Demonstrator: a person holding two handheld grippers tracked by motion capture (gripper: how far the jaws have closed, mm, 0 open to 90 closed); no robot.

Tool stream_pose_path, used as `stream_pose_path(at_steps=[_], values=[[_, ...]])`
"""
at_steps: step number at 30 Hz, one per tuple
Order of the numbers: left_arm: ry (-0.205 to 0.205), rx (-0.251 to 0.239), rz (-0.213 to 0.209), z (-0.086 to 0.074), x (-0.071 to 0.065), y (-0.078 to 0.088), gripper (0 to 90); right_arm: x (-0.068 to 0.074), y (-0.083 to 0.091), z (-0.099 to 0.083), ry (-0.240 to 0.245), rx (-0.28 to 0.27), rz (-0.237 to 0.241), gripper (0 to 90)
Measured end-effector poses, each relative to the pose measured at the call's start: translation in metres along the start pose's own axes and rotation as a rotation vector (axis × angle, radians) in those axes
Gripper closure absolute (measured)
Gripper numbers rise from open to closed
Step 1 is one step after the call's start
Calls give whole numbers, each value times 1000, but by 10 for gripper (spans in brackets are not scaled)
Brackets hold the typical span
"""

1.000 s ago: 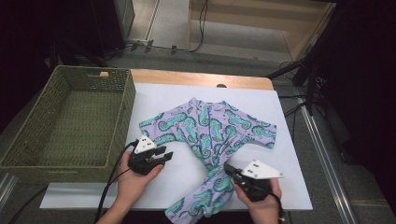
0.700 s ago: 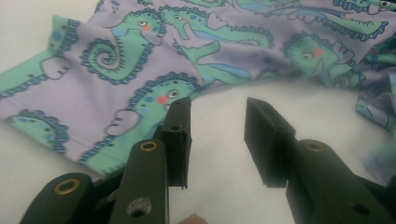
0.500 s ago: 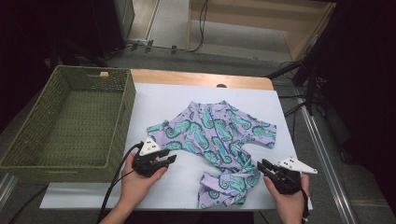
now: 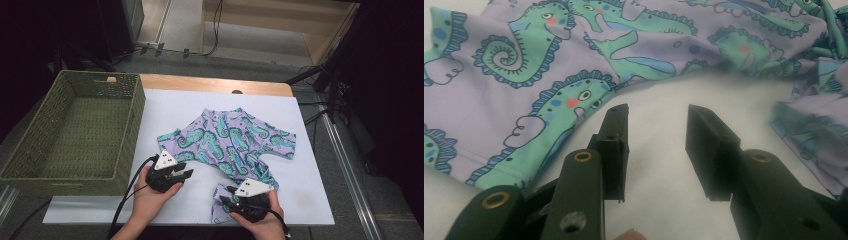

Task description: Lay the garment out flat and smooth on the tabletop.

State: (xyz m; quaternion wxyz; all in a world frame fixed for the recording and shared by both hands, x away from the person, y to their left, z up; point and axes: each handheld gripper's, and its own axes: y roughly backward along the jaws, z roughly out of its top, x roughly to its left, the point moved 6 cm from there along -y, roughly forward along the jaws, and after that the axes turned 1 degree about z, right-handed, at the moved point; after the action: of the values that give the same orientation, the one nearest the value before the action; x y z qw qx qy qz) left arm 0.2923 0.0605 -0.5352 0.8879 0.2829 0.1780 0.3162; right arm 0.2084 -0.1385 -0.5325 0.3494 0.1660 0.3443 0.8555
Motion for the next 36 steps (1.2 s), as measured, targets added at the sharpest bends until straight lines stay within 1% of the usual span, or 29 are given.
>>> stream_pose_path(at_steps=[1,2,4,5,6,7,8,10,11,16,18,19,20,21,22,23,24,26,27,29,31,33,35,36], values=[[1,0,0,0,-1,0,614,-2,1,0,-10,-13,4,828],[-2,2,-1,0,-1,0,614,-4,5,1,-27,-39,11,845],[-2,0,-6,-1,-3,-1,614,-10,15,3,-49,-90,-4,851],[-5,4,-9,-1,-4,-2,614,-15,23,5,-80,-132,-16,852],[-4,3,-10,-1,-5,-2,614,-20,30,5,-101,-167,-24,852],[-9,8,-14,-1,-7,-3,614,-25,35,4,-118,-191,-35,852],[-14,10,-17,-1,-9,-4,614,-34,43,2,-149,-223,-56,851],[-19,11,-22,-1,-13,-6,614,-47,54,-4,-194,-264,-80,851],[-22,12,-26,-1,-15,-6,614,-57,61,-8,-225,-288,-96,851],[-39,22,-52,-2,-27,-11,614,-98,88,-34,-361,-358,-189,851],[-46,26,-70,-3,-33,-14,613,-112,95,-44,-413,-378,-213,850],[-53,32,-77,-4,-38,-16,612,-117,97,-48,-430,-384,-223,850],[-59,34,-82,-4,-41,-18,612,-124,100,-54,-462,-394,-240,849],[-65,40,-91,-4,-45,-20,611,-128,102,-58,-483,-396,-246,848],[-72,43,-103,-5,-50,-22,611,-133,103,-62,-505,-400,-261,848],[-79,49,-113,-5,-55,-25,611,-138,103,-67,-524,-393,-282,848],[-86,49,-124,-5,-60,-27,609,-141,103,-71,-536,-382,-292,847],[-105,56,-148,-4,-70,-33,599,-145,101,-76,-556,-369,-296,846],[-121,65,-158,-3,-75,-36,591,-146,100,-77,-560,-364,-298,846],[-136,69,-186,1,-84,-42,569,-146,98,-77,-560,-361,-295,846],[-131,46,-211,8,-93,-48,556,-146,98,-77,-558,-361,-296,846],[-126,42,-243,12,-100,-54,531,-146,97,-77,-558,-359,-294,846],[-135,69,-288,15,-111,-64,475,-146,97,-78,-560,-359,-293,846],[-147,84,-298,15,-115,-68,456,-146,96,-78,-557,-358,-291,846]])
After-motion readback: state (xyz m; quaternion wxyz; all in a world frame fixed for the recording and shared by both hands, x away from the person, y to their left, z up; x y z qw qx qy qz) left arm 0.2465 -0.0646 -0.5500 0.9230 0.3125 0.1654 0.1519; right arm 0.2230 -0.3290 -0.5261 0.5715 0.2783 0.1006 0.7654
